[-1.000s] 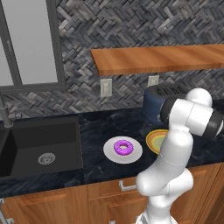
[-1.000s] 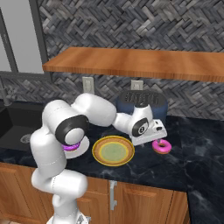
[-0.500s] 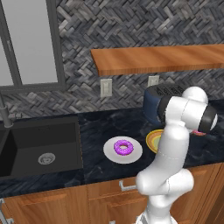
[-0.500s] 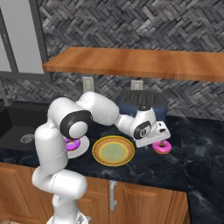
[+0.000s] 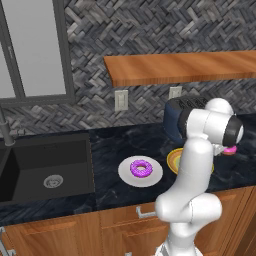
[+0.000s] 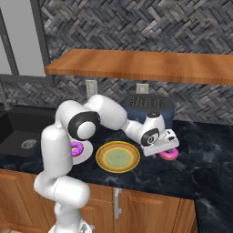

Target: Place the pastries on the plates.

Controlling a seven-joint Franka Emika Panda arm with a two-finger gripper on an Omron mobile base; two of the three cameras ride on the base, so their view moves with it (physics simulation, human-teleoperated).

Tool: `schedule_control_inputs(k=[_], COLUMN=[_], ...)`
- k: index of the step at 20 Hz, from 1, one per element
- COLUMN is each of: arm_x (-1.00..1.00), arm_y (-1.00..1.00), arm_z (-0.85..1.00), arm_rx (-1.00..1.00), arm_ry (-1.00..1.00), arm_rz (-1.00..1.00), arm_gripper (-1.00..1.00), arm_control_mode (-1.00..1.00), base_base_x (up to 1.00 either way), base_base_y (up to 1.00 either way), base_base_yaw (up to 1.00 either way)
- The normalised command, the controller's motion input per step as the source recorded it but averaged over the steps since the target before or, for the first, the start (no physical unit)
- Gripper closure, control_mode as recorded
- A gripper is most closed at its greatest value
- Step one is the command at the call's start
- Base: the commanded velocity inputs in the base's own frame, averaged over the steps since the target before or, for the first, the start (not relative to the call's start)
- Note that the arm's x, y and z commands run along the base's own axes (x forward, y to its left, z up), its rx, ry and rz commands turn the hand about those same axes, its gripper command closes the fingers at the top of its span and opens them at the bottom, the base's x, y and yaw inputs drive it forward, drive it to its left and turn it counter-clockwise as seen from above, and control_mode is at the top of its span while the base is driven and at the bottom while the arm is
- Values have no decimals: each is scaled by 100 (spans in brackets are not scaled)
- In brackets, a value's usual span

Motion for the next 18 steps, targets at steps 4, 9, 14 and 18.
schedule_control_inputs(k=[4,9,14,18], arm_x=[6,30,3,-11], arm_y=[6,0,-1,0], arm_z=[-18,-1,-11,-40], arm_rx=[2,1,0,-5], arm_ry=[4,0,0,5], arm_rz=[0,0,0,0], arm_gripper=[-100,-100,-100,-100], arm_control_mode=[-100,-100,-100,-100], base_base_x=[0,0,0,0], base_base_y=[0,0,0,0], base_base_yaw=[0,0,0,0])
